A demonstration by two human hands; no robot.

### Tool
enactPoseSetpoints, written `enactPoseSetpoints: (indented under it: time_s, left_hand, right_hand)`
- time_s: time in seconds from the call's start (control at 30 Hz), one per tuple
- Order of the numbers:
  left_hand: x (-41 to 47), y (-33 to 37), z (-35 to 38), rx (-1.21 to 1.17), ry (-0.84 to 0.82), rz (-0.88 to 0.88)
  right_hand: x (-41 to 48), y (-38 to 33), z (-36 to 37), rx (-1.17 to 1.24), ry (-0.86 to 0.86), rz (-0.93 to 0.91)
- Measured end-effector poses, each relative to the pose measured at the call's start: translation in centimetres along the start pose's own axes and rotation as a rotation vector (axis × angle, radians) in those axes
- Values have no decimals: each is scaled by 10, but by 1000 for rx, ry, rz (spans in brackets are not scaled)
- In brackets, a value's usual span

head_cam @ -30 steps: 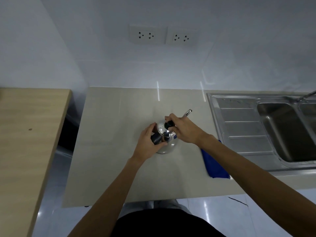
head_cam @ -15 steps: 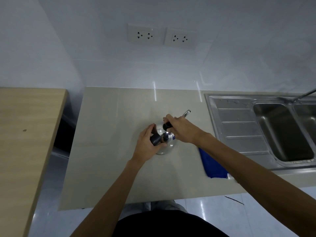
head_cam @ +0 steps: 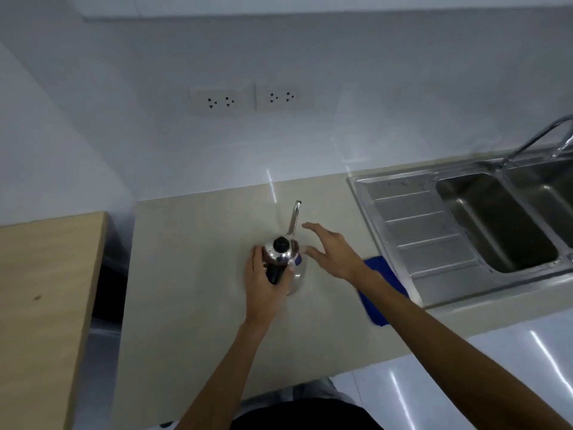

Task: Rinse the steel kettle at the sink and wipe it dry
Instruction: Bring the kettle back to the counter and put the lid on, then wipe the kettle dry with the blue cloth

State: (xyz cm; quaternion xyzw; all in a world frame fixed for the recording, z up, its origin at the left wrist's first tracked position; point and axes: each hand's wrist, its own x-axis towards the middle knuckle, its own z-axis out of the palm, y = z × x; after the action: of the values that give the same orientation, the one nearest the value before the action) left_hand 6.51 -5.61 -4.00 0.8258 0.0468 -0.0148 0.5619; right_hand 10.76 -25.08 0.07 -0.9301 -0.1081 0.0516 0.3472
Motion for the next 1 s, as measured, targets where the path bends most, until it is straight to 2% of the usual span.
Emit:
enactPoseSetpoints:
  time_s: [0.1,0.17,0.23,0.37,0.5,0.7,0.83,1.0]
  left_hand:
    - [15,18,-4,138,-6,171]
    - [29,24,-3,234,-52,314]
    - [42,23,-1,294,-104,379]
    - [49,18,3,282,-136,402]
    - [49,16,6,259,-136,385]
    - [51,14,8,252,-130,376]
    - [50,16,10,233,-115,357]
    - [50,15,9,213,-107,335]
  right_hand:
    - [-37,50,8,-62,81,183]
    - [-61,83,12,-252,21,276]
    - [-83,111,18,-426,-94,329]
    - [-105,147,28,-509,-178,384]
    - [-113,166,46,-499,-175,433]
    - [-123,179,64,-506,-41,417]
    - [-118,171,64,-495,-20,459]
    - [-103,159,65,-368,115,499]
